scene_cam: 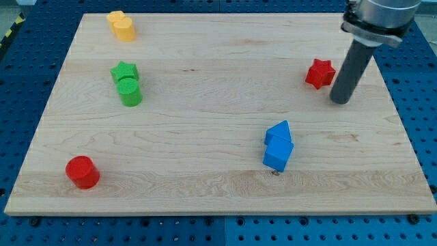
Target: Move the red star towards the green blocks
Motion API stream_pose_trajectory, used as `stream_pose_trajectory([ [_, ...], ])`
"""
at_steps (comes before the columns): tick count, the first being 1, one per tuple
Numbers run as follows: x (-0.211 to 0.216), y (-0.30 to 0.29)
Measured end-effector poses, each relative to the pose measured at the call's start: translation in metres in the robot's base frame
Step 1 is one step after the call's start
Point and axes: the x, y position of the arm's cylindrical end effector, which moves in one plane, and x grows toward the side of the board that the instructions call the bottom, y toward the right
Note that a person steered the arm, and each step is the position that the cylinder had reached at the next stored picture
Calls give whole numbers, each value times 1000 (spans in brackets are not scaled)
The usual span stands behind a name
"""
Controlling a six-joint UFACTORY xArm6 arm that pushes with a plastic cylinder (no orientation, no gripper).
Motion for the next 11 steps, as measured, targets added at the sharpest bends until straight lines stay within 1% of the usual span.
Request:
stream_pose_trajectory([
  [1,-12,22],
  [2,-53,22],
  [3,-53,0],
  [4,-37,-10],
  [5,-35,-26],
  [6,-51,-48],
  [7,-62,-51],
  [8,-58,-63],
  [11,-52,-70],
])
